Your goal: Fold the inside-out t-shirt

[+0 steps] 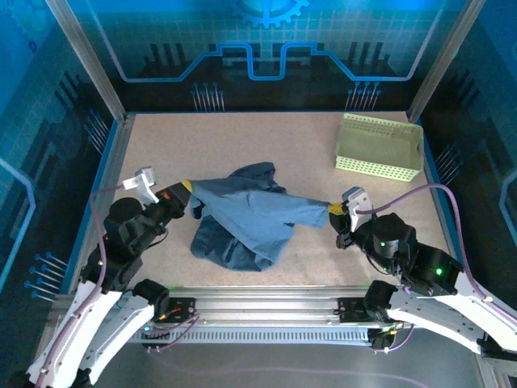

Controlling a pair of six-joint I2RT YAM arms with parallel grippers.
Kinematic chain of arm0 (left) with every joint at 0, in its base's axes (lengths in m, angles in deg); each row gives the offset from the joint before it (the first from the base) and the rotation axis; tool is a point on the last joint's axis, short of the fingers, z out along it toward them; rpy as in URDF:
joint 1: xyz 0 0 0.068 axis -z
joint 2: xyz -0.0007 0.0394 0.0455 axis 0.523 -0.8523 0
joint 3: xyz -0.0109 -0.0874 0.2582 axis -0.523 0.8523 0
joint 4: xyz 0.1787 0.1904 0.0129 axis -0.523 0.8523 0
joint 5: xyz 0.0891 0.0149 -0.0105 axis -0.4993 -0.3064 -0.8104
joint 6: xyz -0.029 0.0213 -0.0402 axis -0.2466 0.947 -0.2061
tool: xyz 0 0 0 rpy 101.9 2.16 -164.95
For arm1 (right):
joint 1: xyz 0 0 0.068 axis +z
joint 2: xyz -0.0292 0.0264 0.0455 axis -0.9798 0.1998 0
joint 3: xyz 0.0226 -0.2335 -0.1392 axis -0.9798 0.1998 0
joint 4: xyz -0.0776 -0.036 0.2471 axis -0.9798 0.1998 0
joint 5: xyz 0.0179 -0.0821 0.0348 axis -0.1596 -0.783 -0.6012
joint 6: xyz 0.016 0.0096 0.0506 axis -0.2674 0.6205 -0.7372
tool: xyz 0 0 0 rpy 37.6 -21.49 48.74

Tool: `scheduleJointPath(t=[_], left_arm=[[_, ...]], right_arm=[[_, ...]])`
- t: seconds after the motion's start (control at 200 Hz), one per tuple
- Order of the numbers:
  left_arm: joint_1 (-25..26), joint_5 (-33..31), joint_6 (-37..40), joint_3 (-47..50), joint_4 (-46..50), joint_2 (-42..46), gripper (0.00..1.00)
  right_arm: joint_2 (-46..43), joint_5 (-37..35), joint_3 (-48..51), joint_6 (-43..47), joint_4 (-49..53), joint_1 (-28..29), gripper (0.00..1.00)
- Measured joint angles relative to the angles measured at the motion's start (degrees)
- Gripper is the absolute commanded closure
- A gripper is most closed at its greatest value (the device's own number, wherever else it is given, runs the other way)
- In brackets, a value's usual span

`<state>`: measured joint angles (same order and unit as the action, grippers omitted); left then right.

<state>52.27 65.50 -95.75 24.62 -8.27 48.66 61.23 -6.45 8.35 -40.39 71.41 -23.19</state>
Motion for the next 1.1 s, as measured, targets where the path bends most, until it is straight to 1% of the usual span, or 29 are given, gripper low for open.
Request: scheduleJointPath(t=[0.155, 0.28, 0.45, 0.55, 0.705, 0.875, 0.99, 1.101], left_arm=[[0.0, -2.29, -0.02, -0.57, -1.29, 2.21, 1.0], [0.0, -2.56, -0.04, -0.55, -1.68, 2.19, 1.0], [0.0, -2.54, 0.0, -0.83, -1.99, 1.05, 1.0], [0.0, -2.29, 0.63, -3.74, -1.42, -0.07, 1.0], [-0.02, -0.74, 3.48, -14.47, -0.17, -2.54, 1.0], [-0.02, 0.59, 8.33, -30.47, 1.51, -6.29, 1.0], [0.0, 1.46, 11.61, -40.37, 2.71, -10.4, 1.0], [-0.02, 1.75, 14.45, -46.95, 4.15, -16.22, 1.0]], right_arm=[[-2.6, -1.64, 0.39, -0.22, -3.28, -0.35, 1.0], [-4.17, -1.86, 1.73, -1.2, -4.81, -0.72, 1.0], [-2.84, -0.42, 1.79, -1.38, -5.14, -0.85, 1.0], [-0.94, 1.81, -0.66, -0.79, -4.81, -1.01, 1.0], [2.47, 6.86, -9.9, 0.83, -4.9, -1.01, 1.0], [6.82, 10.8, -20.85, 2.97, -5.68, -1.01, 1.0], [9.92, 11.41, -25.55, 4.28, -6.49, -0.98, 1.0], [12.52, 9.16, -26.27, 5.64, -7.23, -1.01, 1.0]])
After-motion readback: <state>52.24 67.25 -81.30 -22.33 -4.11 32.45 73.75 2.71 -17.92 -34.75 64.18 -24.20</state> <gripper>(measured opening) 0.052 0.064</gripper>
